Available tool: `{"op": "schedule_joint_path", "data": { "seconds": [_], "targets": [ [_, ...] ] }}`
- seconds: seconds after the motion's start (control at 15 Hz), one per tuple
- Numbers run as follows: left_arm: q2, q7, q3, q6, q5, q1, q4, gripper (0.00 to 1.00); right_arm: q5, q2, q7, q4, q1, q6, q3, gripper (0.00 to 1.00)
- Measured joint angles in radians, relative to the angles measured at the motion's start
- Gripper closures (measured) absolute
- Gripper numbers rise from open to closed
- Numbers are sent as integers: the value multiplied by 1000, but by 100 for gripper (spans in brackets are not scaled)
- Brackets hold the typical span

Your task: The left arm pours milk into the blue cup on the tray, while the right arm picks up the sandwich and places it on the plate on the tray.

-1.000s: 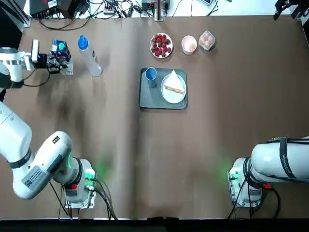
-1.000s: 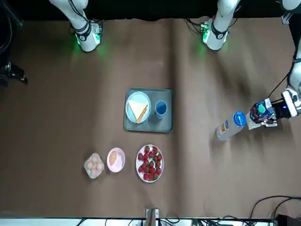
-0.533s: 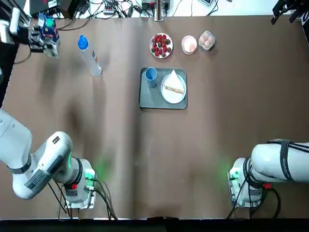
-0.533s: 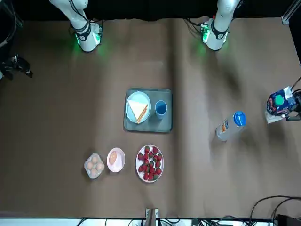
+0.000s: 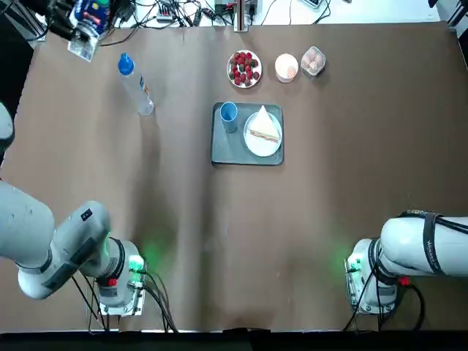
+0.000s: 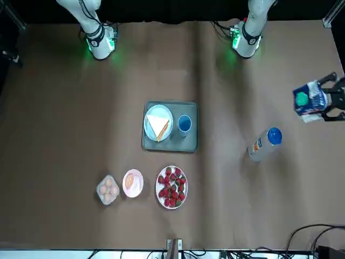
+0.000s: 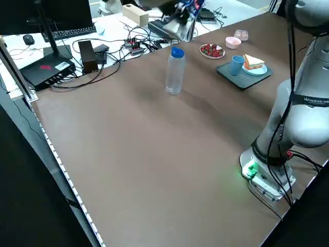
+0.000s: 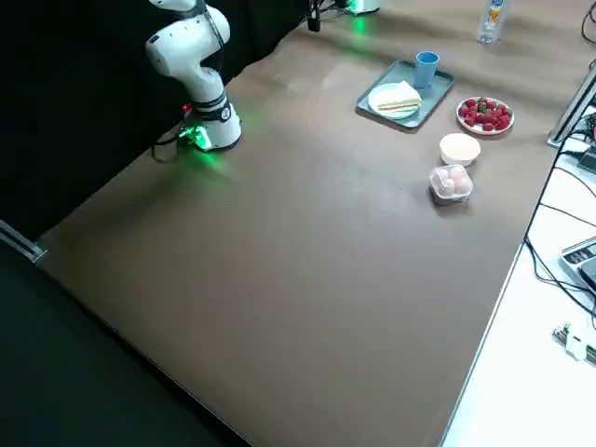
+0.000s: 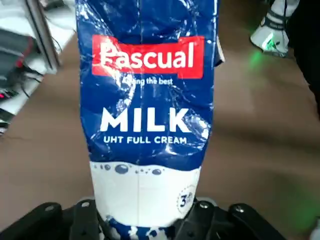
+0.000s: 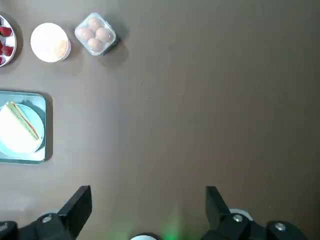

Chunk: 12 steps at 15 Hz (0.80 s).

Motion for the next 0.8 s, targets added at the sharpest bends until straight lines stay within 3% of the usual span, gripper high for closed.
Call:
{"op": "schedule_joint_path", "data": {
  "seconds": [0.2, 0.47, 0.67, 0.8],
  "targets": [
    [-52, -204, -150, 43, 118, -2, -12, 51, 0, 54, 1, 49, 0, -20, 0, 0],
    [-60, -487, -373, 138, 318, -12, -39, 52, 0, 76, 6, 71, 8, -21, 4, 0],
    [-58, -644, -425, 203, 430, -108, -75, 52, -5, 76, 17, 75, 25, -12, 8, 0],
    [-39, -772, -426, 266, 532, -234, -110, 51, -6, 76, 20, 75, 33, -9, 8, 0]
  ]
}}
